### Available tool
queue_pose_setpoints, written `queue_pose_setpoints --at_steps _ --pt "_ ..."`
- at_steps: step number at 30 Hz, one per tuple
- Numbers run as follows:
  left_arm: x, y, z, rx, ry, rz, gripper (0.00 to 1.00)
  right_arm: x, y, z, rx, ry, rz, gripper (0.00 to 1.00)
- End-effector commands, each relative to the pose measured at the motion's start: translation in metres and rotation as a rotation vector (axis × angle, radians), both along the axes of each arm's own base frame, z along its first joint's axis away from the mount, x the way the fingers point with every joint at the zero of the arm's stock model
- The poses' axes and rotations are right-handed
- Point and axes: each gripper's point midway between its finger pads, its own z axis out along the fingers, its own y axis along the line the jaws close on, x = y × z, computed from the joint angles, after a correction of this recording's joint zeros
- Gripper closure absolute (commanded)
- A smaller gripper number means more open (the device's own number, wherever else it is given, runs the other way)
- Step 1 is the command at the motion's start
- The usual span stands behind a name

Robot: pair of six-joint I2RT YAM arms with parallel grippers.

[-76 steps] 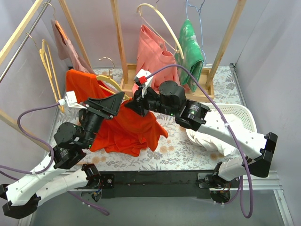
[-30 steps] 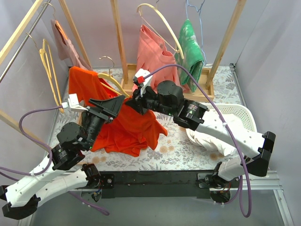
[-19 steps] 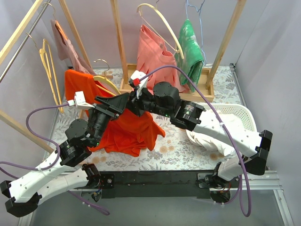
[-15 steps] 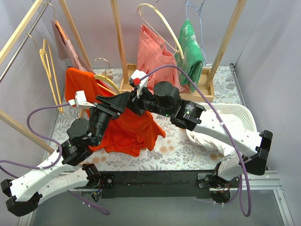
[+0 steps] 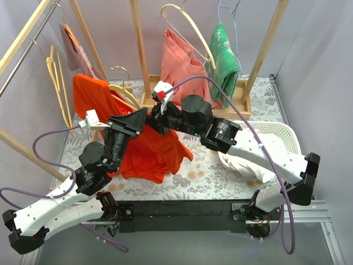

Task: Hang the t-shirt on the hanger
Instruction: Place the hanger at the clothesline.

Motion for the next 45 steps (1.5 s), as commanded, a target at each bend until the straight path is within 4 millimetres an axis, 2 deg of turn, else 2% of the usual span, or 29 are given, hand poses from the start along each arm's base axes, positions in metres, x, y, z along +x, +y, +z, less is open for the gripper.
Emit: queue_pose_setpoints --at_steps 1,8,9,10,12,13,16,20,28,34,42,45 --pt "-0.001 0.003 0.014 -0.028 -0.052 0.015 0.75 -0.028 0.001 0.052 0.151 -0.068 0.104 0.99" --pt "0.0 0.005 0.011 -0.04 -0.065 0.025 0.84 -0.026 -0.004 0.044 0.135 -0.063 0.086 0.98" --pt "0.0 0.005 0.011 -0.043 -0.068 0.028 0.85 -0.027 -0.004 0.044 0.135 -0.063 0.086 0.93" --pt "0.0 0.006 0.012 -0.046 -0.07 0.029 0.86 -0.026 -0.006 0.045 0.135 -0.067 0.083 0.85" --pt "0.0 0.006 0.013 -0.043 -0.074 0.029 0.87 -0.027 -0.008 0.041 0.128 -0.069 0.081 0.78" --pt "0.0 0.006 0.013 -0.044 -0.073 0.032 0.88 -0.029 -0.011 0.042 0.13 -0.073 0.085 0.7" --pt "-0.001 0.008 0.015 -0.051 -0.077 0.036 0.92 -0.033 -0.013 0.039 0.121 -0.075 0.102 0.58" --pt "0.0 0.011 0.014 -0.061 -0.074 0.05 0.96 -0.04 -0.016 0.034 0.106 -0.074 0.137 0.49" --pt "0.003 0.022 0.011 -0.084 -0.052 0.099 0.98 -0.047 -0.035 0.007 0.033 -0.048 0.133 0.42" --pt "0.007 0.035 0.013 -0.125 -0.038 0.166 0.98 -0.041 -0.041 0.003 0.025 -0.044 0.087 0.41" --pt "0.009 0.039 0.034 -0.058 -0.077 0.211 0.96 -0.04 -0.034 -0.007 0.002 -0.028 0.098 0.41" --pt "0.01 0.037 0.041 -0.041 -0.097 0.204 0.95 -0.04 -0.036 -0.005 0.009 -0.031 0.095 0.42"
